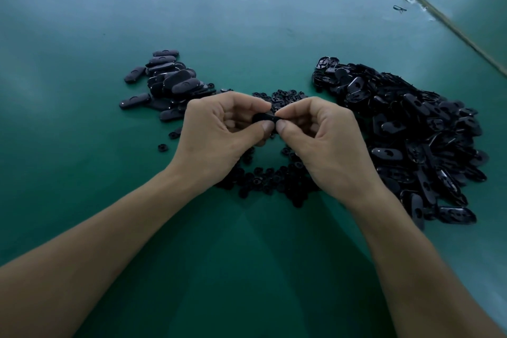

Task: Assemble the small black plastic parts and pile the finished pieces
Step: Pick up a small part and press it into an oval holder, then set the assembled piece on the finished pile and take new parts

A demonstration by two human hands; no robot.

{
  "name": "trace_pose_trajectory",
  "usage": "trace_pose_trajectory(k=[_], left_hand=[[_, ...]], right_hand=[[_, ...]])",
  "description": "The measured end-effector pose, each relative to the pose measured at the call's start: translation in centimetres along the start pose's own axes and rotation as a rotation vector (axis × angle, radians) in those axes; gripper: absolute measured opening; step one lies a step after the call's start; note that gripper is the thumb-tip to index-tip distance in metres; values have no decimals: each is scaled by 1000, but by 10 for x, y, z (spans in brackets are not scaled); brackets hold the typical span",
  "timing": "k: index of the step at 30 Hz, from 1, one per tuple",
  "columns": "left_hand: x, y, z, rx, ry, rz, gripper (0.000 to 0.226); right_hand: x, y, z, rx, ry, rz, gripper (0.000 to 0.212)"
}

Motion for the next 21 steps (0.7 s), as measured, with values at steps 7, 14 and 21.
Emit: trace_pose_trajectory(k=[7,14,21], left_hand=[[-4,-3,0,-20,18,-4,26],[-1,-2,0,-20,32,-9,25],[3,-16,-3,-145,38,108,15]], right_hand=[[4,-1,1,-18,-25,-27,13],[7,-4,1,-30,-27,26,10],[-23,-41,-1,-148,170,818,36]])
Point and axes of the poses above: each hand's wrist, its own z-axis away from the middle knuckle, its own y-axis out of the palm, x = y × z, the point moved 8 cm from there along -z, towards the middle knuckle, and after that the axes turned 4 degrees about z, right-handed, at the moved point
